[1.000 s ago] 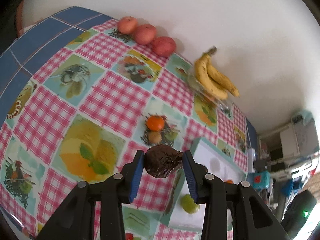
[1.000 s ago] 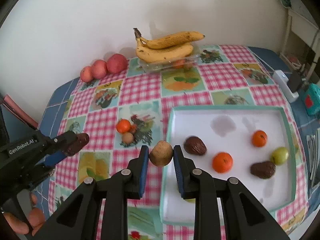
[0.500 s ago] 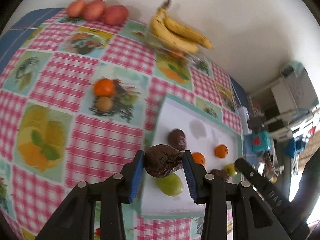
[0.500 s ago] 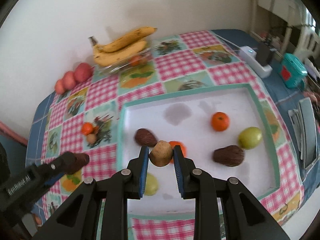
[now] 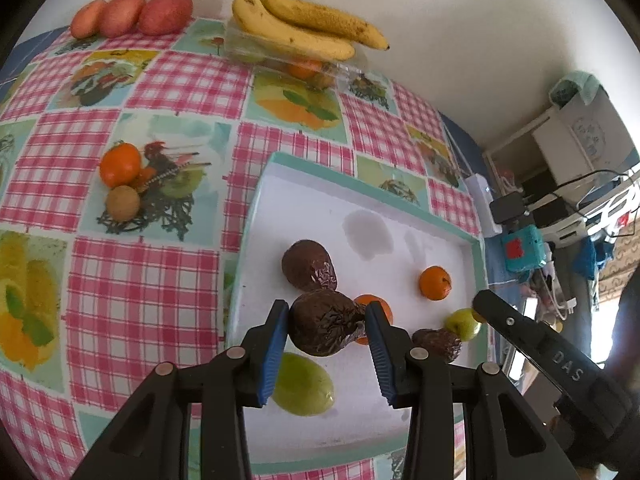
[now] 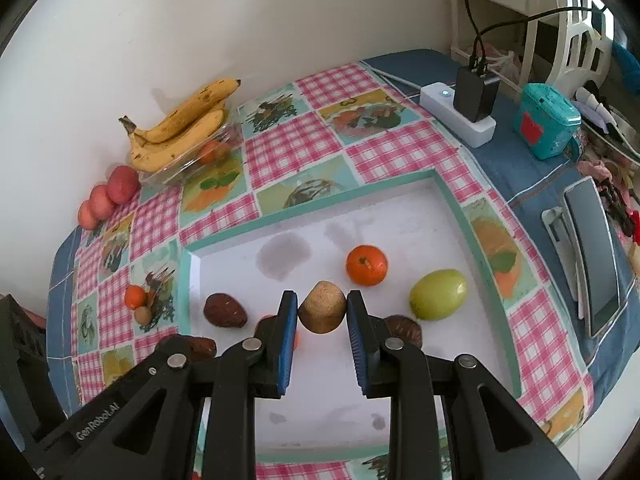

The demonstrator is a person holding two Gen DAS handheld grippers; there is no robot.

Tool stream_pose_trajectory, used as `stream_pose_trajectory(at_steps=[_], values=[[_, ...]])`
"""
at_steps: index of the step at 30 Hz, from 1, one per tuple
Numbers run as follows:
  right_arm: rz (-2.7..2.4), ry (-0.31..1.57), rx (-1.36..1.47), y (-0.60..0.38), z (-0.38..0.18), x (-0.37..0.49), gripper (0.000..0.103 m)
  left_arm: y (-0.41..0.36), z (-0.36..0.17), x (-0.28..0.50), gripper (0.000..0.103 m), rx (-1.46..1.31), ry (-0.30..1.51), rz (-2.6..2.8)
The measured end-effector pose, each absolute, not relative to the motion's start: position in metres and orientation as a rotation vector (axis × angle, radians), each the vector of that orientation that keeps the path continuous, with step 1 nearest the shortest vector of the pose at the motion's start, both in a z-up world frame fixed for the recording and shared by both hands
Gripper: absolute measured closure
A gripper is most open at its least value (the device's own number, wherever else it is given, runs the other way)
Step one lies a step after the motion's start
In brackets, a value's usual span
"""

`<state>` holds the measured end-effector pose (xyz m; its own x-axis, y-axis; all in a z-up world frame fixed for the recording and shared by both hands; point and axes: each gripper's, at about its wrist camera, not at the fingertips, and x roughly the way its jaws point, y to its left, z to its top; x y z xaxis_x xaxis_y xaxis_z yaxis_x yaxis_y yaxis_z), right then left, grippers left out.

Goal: Organize fruits
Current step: 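Carry the dark fruit and small brown fruit over the white tray with both tools, then open both tools to set the two brown fruits into the tray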

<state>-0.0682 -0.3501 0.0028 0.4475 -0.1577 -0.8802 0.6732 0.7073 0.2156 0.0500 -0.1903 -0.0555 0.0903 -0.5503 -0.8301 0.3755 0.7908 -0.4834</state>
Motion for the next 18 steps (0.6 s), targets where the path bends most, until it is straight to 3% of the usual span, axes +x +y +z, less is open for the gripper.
stream_pose_trajectory(at_steps=[18], values=[[-0.564, 1.106, 0.614, -0.368, -0.054, -0.055, 0.077, -0.208, -0.085, 0.048, 0.061, -0.048, 1.369, -0.639]])
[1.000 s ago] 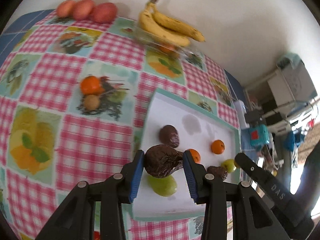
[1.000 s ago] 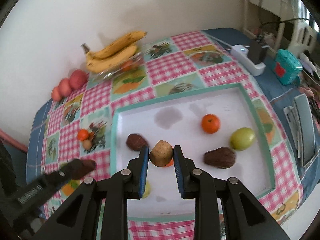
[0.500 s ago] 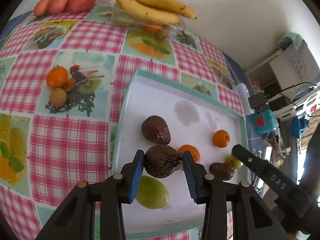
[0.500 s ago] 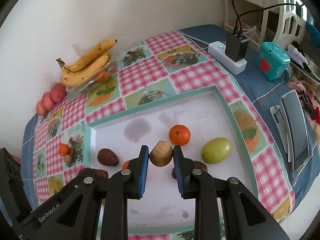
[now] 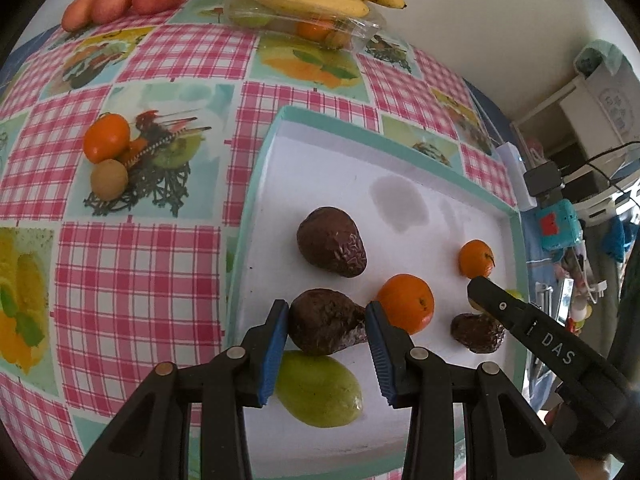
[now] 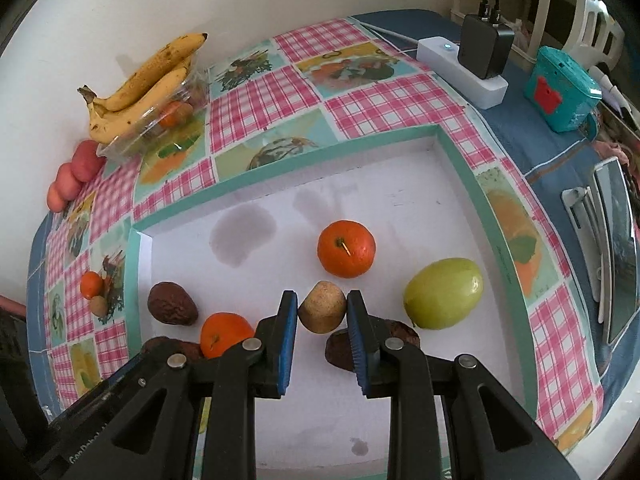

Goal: Organize fruits
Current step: 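Open both tools to set the two brown fruits into the tray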

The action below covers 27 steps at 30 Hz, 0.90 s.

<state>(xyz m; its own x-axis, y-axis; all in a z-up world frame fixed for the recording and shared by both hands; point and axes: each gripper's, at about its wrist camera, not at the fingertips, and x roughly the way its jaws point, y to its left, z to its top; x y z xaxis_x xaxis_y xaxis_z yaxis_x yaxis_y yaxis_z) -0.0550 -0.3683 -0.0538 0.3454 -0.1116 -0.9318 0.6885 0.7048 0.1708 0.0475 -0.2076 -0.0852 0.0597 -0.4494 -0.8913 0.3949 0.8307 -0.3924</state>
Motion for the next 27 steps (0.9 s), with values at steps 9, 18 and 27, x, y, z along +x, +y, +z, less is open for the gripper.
stream_pose_trajectory(at_steps=[9, 18, 27], values=[[-0.565, 1.132, 0.617, -0.368, -0.068, -0.053, 0.077, -0.209, -0.089, 0.049, 0.062, -0.034, 1.373, -0.630], [-0.574, 1.139, 0.611, -0.368, -0.070, -0.052, 0.077, -0.210, -0.085, 0.049, 0.055, -0.025, 1.373, -0.637], [-0.583, 1.141, 0.595, -0.369, -0.066, -0.053, 0.075, -0.210, -0.069, 0.048, 0.049, -0.019, 1.358, -0.668]])
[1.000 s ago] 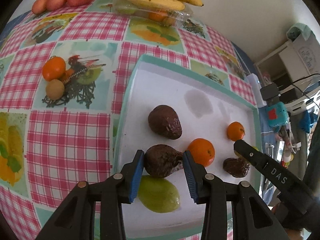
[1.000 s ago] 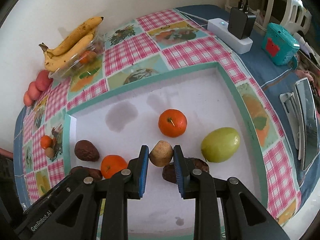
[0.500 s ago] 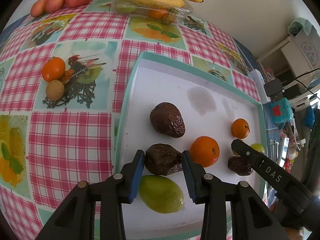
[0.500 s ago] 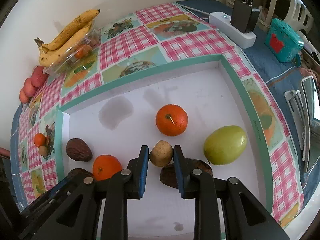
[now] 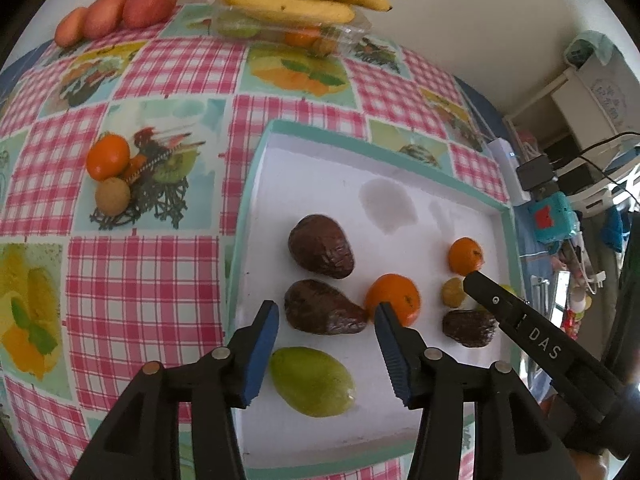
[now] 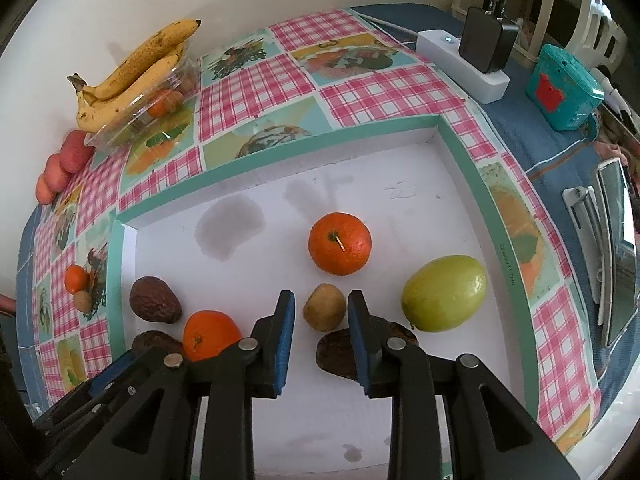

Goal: Organize fruits
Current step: 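Open both tools to set the two brown fruits into the tray, then move both tools back from the tray toward the loose mandarin and brown fruit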

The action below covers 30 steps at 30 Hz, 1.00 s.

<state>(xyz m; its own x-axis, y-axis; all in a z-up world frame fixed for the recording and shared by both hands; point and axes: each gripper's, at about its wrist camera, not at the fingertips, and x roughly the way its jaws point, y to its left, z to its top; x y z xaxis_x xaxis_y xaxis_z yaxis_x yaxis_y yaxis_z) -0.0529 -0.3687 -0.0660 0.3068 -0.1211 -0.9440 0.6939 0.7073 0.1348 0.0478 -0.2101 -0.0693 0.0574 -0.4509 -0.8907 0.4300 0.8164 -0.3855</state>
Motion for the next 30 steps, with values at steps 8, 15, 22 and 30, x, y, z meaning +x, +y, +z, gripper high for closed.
stream_pose_trajectory(at_steps=[8, 15, 22, 30], values=[[-0.586, 1.094, 0.548, -0.366, -0.038, -0.054, 0.075, -0.195, -0.044, 0.052, 0.046, -0.015, 1.315, -0.648], [-0.582, 1.093, 0.519, -0.360, -0.032, -0.050, 0.072, -0.162, -0.043, 0.073, 0.043, 0.012, 1.308, -0.477], [-0.579, 1.125, 0.492, -0.355, -0.037, -0.047, 0.057, -0.132, -0.047, 0.088, 0.022, 0.081, 1.281, -0.308], [-0.580, 1.134, 0.429, -0.344, -0.036, -0.042, 0.031, -0.120, -0.049, 0.097, 0.007, 0.111, 1.242, -0.236]])
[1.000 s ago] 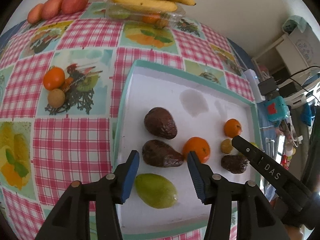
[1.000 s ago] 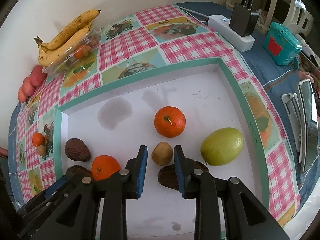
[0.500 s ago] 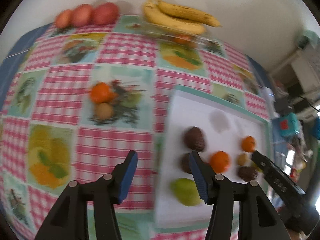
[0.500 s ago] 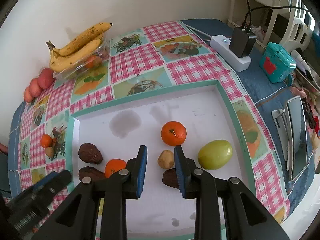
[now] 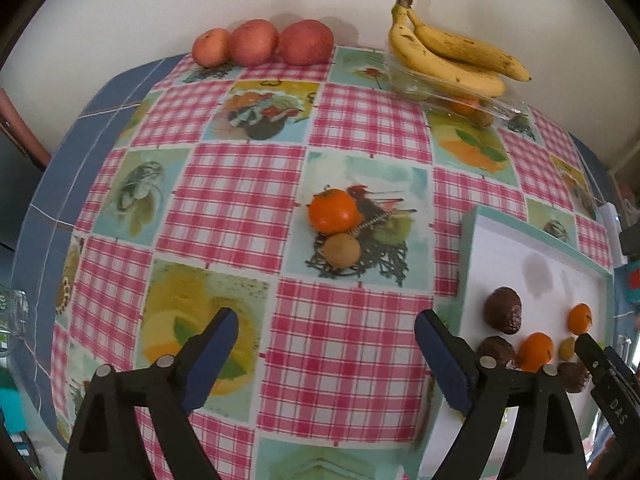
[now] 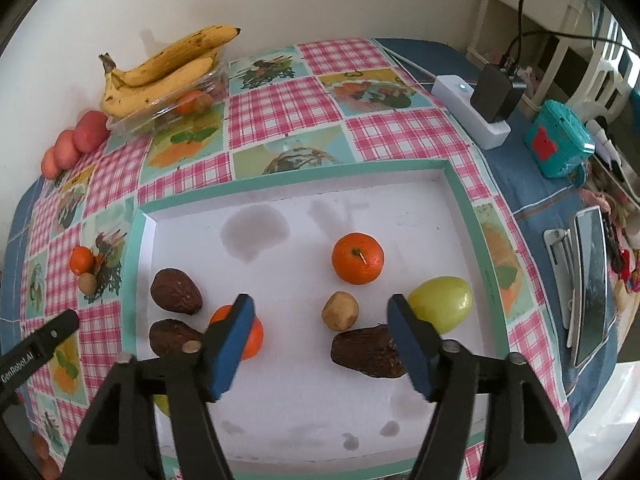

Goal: Organize fruits
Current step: 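Move both tools back from the tray toward the loose mandarin and brown fruit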

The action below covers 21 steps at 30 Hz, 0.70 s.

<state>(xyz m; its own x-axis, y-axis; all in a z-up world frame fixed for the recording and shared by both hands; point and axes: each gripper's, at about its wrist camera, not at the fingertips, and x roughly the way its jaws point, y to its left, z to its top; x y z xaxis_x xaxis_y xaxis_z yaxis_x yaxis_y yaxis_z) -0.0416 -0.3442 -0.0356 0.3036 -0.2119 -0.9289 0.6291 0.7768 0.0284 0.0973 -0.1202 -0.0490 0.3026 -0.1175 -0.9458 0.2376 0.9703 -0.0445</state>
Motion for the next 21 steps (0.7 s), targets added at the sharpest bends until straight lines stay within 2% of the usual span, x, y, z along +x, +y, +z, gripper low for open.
stream_pose_trajectory(at_steps=[3, 7, 21], values=[[-0.573, 1.136, 0.412, -0.340, -0.035, -0.040, 0.030, -0.116, -0.047, 0.100, 0.002, 0.102, 1.236, -0.233], [-0.564, 1.126, 0.397, -0.335, -0.034, -0.037, 0.014, -0.110, -0.044, 0.102, 0.000, 0.103, 1.223, -0.221], [-0.540, 1.067, 0.340, -0.303, -0.022, -0.018, 0.014, -0.049, -0.027, 0.122, 0.000, 0.050, 1.160, -0.093]])
